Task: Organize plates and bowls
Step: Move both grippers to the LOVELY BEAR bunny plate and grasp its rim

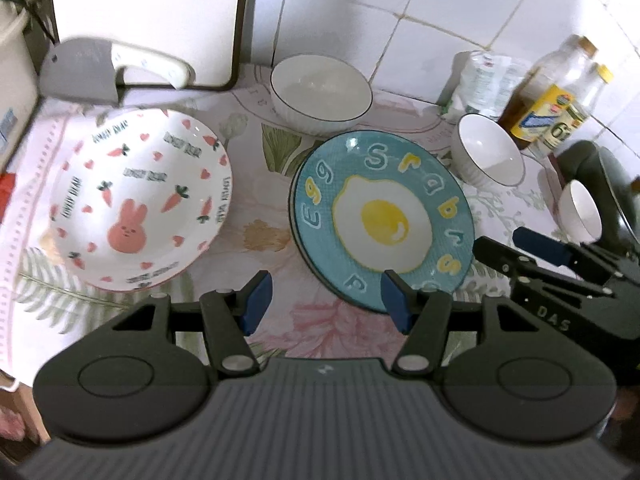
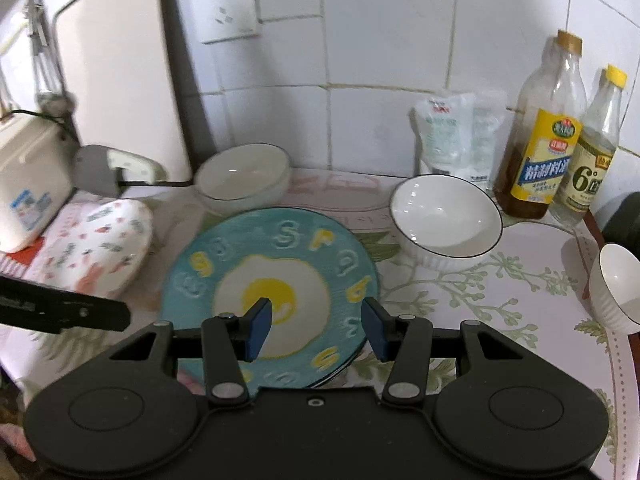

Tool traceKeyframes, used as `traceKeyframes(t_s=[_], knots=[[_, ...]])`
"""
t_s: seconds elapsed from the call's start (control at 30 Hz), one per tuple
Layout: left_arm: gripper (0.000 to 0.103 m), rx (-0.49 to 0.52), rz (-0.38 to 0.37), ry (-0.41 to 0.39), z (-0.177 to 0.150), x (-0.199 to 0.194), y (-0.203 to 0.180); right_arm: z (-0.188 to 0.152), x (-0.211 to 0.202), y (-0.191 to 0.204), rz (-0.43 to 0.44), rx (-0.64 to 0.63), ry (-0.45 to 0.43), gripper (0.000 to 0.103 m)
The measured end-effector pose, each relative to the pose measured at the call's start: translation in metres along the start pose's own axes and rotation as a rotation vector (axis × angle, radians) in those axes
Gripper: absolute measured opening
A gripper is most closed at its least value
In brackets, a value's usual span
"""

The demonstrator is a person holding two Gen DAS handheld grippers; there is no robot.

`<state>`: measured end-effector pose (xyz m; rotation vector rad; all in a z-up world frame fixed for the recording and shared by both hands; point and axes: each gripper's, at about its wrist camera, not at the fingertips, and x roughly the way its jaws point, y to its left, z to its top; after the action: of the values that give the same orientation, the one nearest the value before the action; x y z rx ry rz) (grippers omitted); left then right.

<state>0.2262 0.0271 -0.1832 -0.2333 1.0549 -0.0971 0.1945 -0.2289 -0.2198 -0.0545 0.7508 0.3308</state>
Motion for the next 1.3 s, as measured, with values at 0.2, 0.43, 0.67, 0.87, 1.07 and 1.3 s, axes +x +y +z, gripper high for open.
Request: traceKeyframes(t_s=[0.2, 0.43, 0.67, 0.87, 1.07, 1.3], knots=[[0.061, 0.051, 0.021, -0.042, -0.009, -0.046, 0.007, 0.005, -0.047, 0.027, 0.051, -0.02, -0.029, 0.059], [0.069, 0.075, 0.062, -0.088, -0.019, -0.095, 0.026, 0.011, -0.093, 0.063, 0.111, -0.06, -0.073, 0.069], [0.075, 0.049, 0.122, -0.121, -0.024, -0.117, 0.055, 0.022, -0.101, 0.096, 0.177, -0.102, -0.095, 0.073], [0.075, 0.012, 0.167, -0.129, -0.02, -0.114, 0.087, 0.035, -0.083, 0.116, 0.239, -0.128, -0.085, 0.074], [0.075, -0.035, 0.202, -0.13, -0.009, -0.098, 0.119, 0.045, -0.047, 0.13, 0.287, -0.187, -0.081, 0.074], [0.075, -0.099, 0.243, -0.141, 0.002, -0.063, 0.154, 0.038, 0.01, 0.142, 0.307, -0.247, -0.155, 0.074]])
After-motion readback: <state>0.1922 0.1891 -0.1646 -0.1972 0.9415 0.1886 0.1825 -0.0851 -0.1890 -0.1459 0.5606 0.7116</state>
